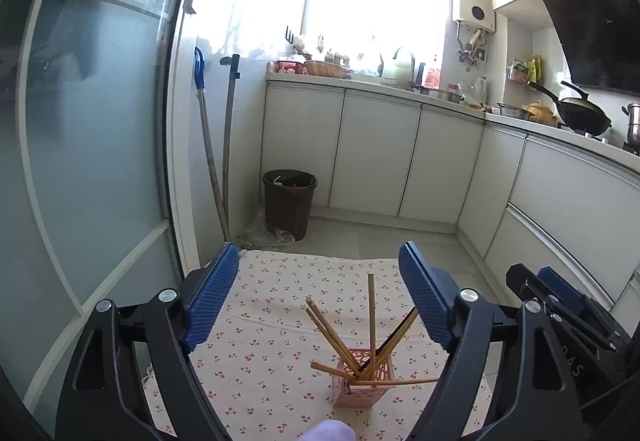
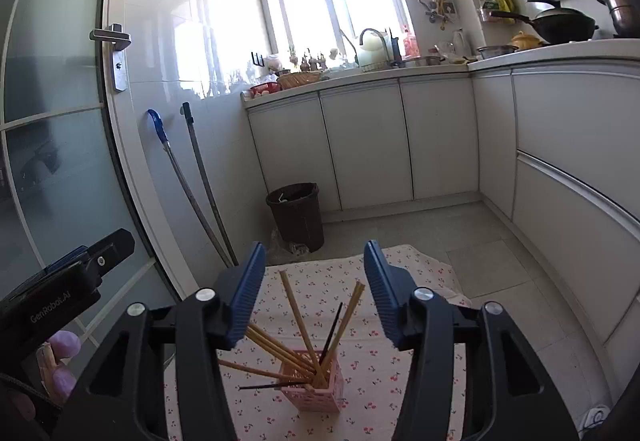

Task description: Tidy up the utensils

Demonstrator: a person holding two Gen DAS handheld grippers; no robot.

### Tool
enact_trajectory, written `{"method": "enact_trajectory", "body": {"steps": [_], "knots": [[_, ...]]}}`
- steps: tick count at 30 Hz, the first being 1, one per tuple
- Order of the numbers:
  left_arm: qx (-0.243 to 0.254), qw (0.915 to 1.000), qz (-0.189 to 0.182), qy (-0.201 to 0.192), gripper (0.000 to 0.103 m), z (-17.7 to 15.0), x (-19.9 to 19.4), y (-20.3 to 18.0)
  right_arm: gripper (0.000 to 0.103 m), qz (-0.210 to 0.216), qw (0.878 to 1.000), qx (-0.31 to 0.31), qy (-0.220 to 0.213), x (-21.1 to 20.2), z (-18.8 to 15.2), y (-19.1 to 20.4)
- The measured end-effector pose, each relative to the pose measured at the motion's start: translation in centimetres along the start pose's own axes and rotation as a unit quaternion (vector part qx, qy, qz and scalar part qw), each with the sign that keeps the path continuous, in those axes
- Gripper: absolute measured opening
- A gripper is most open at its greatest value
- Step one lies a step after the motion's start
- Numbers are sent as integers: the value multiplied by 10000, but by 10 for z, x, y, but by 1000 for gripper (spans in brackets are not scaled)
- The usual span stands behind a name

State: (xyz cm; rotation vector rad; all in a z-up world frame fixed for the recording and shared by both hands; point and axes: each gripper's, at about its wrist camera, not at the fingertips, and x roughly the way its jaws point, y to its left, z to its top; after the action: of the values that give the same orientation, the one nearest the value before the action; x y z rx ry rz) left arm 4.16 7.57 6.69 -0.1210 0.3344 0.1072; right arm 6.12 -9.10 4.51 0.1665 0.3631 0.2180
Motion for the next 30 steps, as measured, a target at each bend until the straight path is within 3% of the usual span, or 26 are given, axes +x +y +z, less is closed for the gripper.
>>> {"method": "enact_trajectory", "body": {"steps": [2,3,4,8,12,17,22,30], "knots": [[136,9997,194,-15,92,-8,-4,-6,62,-198,9998,7,80,-8,-5,-5],[197,9994,292,-43,96,-12,-6,-9,70,-281,9995,30,111,-11,-6,-8],[242,9990,372,-76,96,-16,-9,-11,79,-373,9992,74,140,-14,-9,-12],[408,9972,626,-35,96,-31,-14,-20,95,-888,9957,200,150,-31,-18,-30],[455,9956,792,-209,96,-42,-21,-30,96,-1302,9913,153,127,-42,-23,-42],[600,9977,224,200,96,-40,-18,-43,96,-1358,9900,222,298,-43,-25,-52],[663,9958,631,-7,96,-45,-17,-51,96,-1420,9886,145,478,-36,-28,-52],[544,9969,429,383,96,-51,-4,-49,96,-1448,9867,242,703,-28,-36,-58]]}}
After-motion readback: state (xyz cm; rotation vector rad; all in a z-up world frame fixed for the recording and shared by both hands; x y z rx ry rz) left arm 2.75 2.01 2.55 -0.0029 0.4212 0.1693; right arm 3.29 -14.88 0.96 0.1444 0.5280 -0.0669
